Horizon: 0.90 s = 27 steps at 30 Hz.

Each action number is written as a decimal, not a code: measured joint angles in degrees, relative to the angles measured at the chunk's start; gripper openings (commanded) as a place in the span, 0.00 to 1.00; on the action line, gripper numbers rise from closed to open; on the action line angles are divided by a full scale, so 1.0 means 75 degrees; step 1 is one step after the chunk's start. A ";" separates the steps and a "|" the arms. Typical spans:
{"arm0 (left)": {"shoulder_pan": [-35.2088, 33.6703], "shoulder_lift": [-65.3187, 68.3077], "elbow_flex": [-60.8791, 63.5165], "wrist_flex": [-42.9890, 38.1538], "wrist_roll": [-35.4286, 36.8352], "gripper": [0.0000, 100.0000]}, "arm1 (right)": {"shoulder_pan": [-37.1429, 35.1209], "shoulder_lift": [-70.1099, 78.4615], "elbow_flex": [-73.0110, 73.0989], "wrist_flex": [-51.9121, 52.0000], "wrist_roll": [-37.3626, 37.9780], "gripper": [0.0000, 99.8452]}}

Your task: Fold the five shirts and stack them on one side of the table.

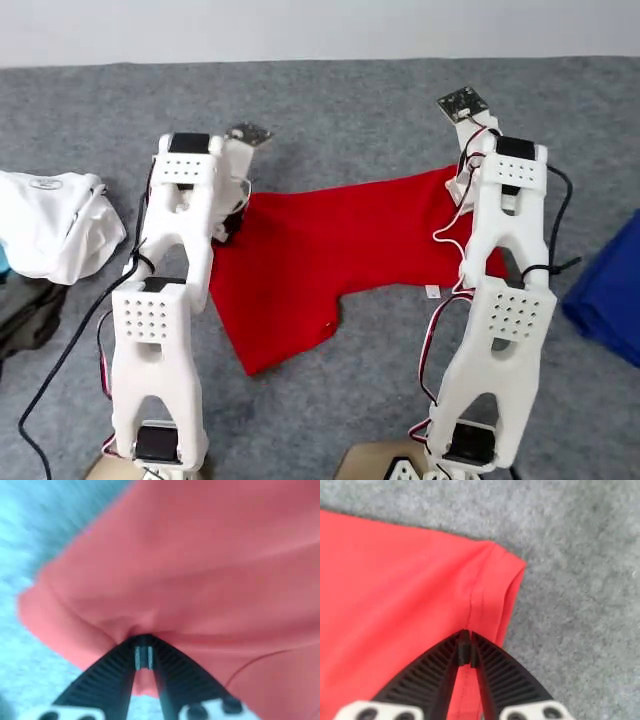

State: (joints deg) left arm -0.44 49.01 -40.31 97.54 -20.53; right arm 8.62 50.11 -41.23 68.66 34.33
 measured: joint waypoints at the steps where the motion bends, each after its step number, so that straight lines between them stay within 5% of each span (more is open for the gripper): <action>1: 0.0000 0.0059 -0.0270 0.0117 0.0000 0.01 | 0.0000 0.0000 0.0000 -0.0012 0.0000 0.01; 8: 0.0305 -0.0094 -0.0551 0.0164 -0.0012 0.01 | 0.0000 -0.0059 0.0000 0.0188 0.0000 0.01; 27: 0.0856 -0.2637 0.2884 0.0164 0.0000 0.01 | 0.0000 -0.0797 -0.0070 0.2872 -0.0504 0.01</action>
State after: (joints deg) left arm 5.98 29.23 -18.68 98.77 -20.53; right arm 8.62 44.13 -41.76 90.20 30.55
